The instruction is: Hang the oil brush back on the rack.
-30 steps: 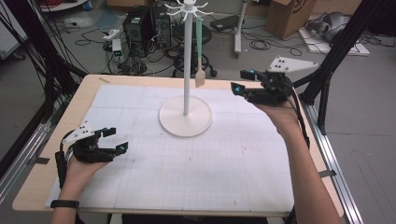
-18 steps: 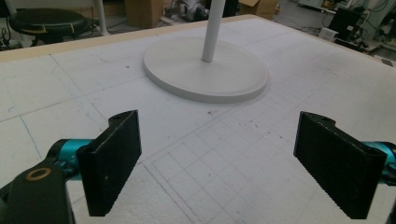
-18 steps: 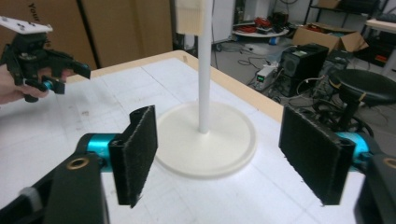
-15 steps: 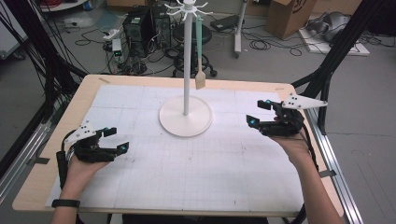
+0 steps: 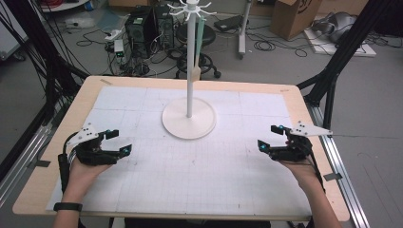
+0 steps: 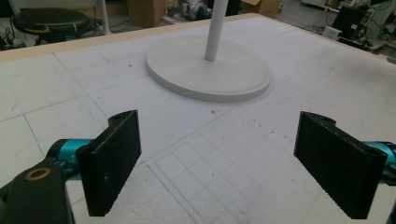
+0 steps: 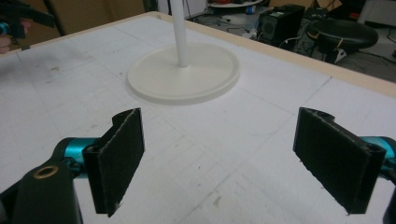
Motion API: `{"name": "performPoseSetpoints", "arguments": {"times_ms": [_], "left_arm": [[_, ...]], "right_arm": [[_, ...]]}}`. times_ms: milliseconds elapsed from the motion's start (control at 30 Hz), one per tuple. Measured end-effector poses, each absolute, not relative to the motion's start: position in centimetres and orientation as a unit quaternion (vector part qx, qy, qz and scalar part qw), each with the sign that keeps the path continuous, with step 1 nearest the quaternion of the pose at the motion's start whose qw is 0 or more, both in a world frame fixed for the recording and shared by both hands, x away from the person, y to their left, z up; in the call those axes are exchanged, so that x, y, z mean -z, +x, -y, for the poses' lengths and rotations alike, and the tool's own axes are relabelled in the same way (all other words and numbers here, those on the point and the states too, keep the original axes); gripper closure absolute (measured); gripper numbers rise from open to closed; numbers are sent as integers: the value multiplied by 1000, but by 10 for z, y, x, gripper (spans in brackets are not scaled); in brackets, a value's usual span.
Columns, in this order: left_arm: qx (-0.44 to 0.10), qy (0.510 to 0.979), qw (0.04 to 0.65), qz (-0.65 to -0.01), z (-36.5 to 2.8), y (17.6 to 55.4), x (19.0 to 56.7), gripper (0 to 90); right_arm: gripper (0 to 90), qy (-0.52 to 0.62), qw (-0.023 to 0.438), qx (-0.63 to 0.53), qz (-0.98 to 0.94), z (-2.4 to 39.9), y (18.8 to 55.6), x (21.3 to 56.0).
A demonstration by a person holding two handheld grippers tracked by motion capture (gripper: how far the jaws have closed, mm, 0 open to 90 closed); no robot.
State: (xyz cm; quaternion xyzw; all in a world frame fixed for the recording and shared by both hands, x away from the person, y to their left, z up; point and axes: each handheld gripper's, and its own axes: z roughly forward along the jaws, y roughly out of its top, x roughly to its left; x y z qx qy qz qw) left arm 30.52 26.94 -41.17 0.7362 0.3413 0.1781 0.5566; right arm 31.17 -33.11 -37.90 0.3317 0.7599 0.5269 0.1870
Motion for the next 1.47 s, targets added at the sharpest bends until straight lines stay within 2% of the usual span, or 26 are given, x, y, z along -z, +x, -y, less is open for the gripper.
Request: {"name": "performPoseSetpoints", "arguments": {"times_ms": [300, 667, 1467], "left_arm": [[-187, 732, 559, -342, -272, 303, 411, 154], [-192, 736, 555, -336, -270, 301, 411, 154], [-192, 734, 557, -339, -271, 302, 411, 154]], "right_arm": [[154, 355, 186, -522, -753, 341, 296, 408], [150, 377, 192, -510, -749, 354, 286, 420], [146, 388, 192, -511, -742, 362, 287, 421]]}}
